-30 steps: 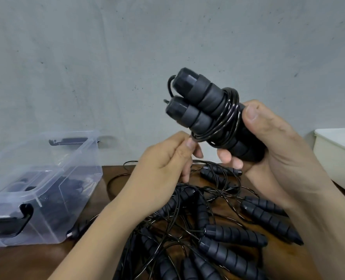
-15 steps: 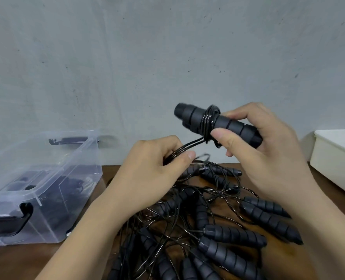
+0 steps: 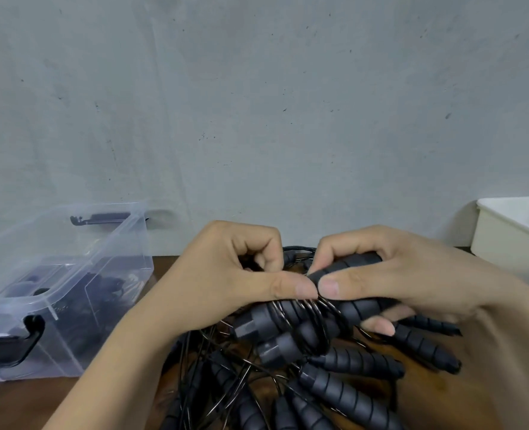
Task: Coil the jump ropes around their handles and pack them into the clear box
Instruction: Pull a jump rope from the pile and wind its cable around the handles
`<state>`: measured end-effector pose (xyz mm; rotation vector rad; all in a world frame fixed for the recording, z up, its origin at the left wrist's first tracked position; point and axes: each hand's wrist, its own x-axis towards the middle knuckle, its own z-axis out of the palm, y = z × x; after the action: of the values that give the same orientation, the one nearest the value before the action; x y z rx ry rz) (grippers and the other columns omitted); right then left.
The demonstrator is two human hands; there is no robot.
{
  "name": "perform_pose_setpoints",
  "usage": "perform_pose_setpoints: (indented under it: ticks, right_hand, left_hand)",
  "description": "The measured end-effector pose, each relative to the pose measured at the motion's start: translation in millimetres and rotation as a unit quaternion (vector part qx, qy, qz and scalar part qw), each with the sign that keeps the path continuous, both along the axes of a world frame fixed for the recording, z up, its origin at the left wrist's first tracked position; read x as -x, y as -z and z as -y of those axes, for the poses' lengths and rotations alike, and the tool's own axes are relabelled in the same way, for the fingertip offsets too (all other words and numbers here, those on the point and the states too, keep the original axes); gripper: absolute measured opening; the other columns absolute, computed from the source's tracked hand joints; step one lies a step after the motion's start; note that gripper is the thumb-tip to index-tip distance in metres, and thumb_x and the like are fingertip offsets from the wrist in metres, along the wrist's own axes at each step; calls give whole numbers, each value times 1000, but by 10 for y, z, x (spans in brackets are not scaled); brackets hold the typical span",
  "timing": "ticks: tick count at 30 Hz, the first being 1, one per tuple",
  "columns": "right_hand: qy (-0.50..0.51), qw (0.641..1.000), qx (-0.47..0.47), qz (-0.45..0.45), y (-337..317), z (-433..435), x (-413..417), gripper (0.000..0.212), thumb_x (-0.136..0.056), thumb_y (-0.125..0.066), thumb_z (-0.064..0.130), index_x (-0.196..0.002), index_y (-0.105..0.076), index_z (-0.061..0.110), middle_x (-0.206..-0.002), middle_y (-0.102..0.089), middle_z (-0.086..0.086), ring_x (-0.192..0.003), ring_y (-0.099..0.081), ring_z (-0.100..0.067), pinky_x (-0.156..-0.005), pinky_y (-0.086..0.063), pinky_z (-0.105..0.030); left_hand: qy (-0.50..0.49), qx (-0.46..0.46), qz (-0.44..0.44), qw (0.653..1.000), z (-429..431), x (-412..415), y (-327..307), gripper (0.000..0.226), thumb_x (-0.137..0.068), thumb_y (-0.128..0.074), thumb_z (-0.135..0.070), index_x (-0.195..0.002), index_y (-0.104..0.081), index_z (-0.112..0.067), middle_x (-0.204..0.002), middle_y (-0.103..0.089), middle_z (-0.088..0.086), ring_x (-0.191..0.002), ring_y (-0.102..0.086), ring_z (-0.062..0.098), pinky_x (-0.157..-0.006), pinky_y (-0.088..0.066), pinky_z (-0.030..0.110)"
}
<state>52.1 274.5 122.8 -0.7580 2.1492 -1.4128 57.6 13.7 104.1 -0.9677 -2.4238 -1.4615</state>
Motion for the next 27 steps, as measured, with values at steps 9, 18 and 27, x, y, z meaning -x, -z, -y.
perform_pose_setpoints:
  ticks: [9, 18, 27]
  right_hand:
    - [-142, 944, 287, 82, 165, 168, 90, 30, -108, -61, 29, -109, -51, 1, -78, -75, -4, -50, -61, -6, -39, -32, -20]
    - [86, 900, 426, -34, 117, 249, 97, 54, -105, -60, 36, -132, -51, -10, -106, -65, -19, -59, -56, -20, -45, -42, -21]
    - [313, 845, 186, -392, 177, 307, 20, 5, -102, -71, 28, -107, -71, 25, -86, -70, 0, -68, -70, -18, -61, -51, -21]
  left_hand:
    - [-63, -156, 85, 982, -98, 163, 207, 48, -105, -59, -36, -76, -54, 1, -62, -55, -1, -56, -52, 8, -60, -47, 20]
    - [-87, -18, 3, 996, -200, 167, 146, 45, -114, -35, -41, -87, -63, -19, -65, -59, -2, -73, -64, 17, -85, -52, 32]
    - [-118, 85, -19, 989, -83, 240, 154, 20, -110, -52, -40, -95, -64, -33, -73, -74, -6, -70, -69, 9, -68, -52, 27]
